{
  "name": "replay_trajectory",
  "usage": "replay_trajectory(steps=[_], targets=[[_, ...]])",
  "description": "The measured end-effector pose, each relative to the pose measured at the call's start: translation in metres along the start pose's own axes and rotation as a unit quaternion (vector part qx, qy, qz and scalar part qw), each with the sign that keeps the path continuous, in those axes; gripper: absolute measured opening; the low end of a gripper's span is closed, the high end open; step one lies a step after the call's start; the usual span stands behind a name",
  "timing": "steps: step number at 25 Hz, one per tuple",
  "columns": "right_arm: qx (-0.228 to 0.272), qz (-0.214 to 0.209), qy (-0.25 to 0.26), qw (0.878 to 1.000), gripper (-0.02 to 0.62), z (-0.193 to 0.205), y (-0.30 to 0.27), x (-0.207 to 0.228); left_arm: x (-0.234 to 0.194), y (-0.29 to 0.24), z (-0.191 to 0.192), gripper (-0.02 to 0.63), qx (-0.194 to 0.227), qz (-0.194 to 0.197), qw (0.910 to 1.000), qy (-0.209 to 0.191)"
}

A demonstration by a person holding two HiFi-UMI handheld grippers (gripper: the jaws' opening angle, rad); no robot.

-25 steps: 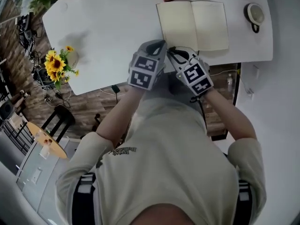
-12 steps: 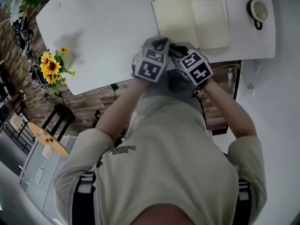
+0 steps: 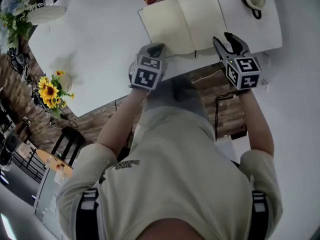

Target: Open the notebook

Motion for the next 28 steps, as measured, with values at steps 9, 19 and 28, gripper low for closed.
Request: replay_trajectory(steps=[9,19,28], targets=[[-0.003,-0.025,-0.052,0.998,0.206,0.022,-0.025,-0.009,0.001,0.0,-0.001,0.003,0.001,-0.003,1.0,-0.009],[0.003,-0.198,0.006,0.98,0.206,-0.014,-0.045,-0.117,-0.001,0.014,0.003,0.003,0.026,-0.014,0.9994,0.02],[-0.084,-0.262,0.128,0.953,0.206,0.017,-0.06,-0.183,-0.006,0.029,0.025,0.003,0.042,-0.016,0.9974,0.057]])
Point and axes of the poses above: the fingertips, and each gripper's own axes: y backward along the fingers, x to its right, z out of its underside, the point moved 6 cm from there along y, backward along the fingers, and after that the axes turned 1 degree about y, right-handed, at the moved point
